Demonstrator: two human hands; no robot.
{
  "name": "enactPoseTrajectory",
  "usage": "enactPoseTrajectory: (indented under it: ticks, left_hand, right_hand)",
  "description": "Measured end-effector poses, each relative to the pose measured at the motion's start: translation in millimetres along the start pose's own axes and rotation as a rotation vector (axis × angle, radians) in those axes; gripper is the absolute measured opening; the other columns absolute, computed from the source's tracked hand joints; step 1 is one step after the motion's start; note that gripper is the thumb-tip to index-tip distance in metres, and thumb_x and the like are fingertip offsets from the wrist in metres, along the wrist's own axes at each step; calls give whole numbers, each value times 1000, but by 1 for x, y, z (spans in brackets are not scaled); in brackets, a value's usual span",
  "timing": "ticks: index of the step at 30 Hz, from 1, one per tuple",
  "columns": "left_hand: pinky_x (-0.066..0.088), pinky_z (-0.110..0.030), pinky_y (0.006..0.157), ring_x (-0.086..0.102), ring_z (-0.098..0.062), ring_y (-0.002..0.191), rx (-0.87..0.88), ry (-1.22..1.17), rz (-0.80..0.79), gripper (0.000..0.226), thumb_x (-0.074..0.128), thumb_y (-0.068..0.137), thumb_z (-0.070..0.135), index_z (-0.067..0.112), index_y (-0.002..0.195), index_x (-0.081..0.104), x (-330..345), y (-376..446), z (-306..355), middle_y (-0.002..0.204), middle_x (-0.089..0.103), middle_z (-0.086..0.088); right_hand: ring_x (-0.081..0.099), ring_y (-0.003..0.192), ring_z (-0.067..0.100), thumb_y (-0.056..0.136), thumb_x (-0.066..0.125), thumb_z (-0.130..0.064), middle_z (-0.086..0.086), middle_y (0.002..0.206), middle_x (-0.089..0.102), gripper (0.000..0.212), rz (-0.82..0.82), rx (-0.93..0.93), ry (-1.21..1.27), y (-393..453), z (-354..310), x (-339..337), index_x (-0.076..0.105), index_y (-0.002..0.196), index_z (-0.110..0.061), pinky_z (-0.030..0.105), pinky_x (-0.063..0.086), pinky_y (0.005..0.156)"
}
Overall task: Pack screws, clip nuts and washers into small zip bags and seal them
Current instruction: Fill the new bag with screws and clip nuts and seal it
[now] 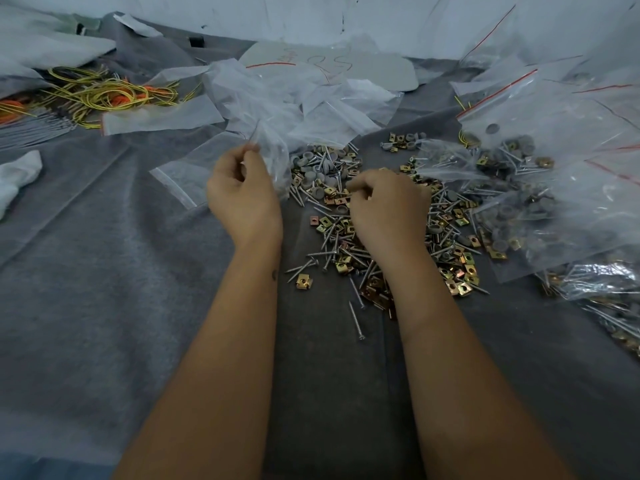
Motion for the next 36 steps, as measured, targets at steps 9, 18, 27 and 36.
enactPoseTrajectory:
  ticks: [9,18,27,36]
  left_hand:
    - [39,-29,54,46,-10,52,-40,173,-391,20,55,91,13,15,97,74,6,-10,-7,57,57,7]
    - [42,-34,60,51,-19,61,-67,133,-405,19,55,92,12,13,97,74,6,-10,-7,66,62,-1]
    - [40,-23,50,47,-9,51,-74,147,-396,20,55,93,12,11,100,74,7,-10,-8,59,58,5]
    - [38,-25,50,45,-13,52,-75,174,-406,19,56,93,14,12,101,73,7,-11,-7,61,57,0]
  right_hand:
    - [46,116,20,88,57,-27,-10,96,64,18,-139,-98,-367,-2,-1,5,74,90,-30,53,19,104]
    - [51,114,18,93,50,-15,-8,107,63,27,-167,-138,-371,0,2,8,73,101,-28,54,18,111]
    - [56,98,21,91,59,-31,-6,84,64,15,-103,-37,-366,4,2,8,73,93,-26,47,27,102]
    - [47,116,26,93,57,-26,0,102,63,13,-109,-77,-414,6,2,13,69,94,-22,50,24,104]
Point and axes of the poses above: each hand's wrist, its own y-axis towards the middle knuckle, its own x-axis out of the palm, z = x × y, the point moved 1 cm from there along y, towards the middle knuckle
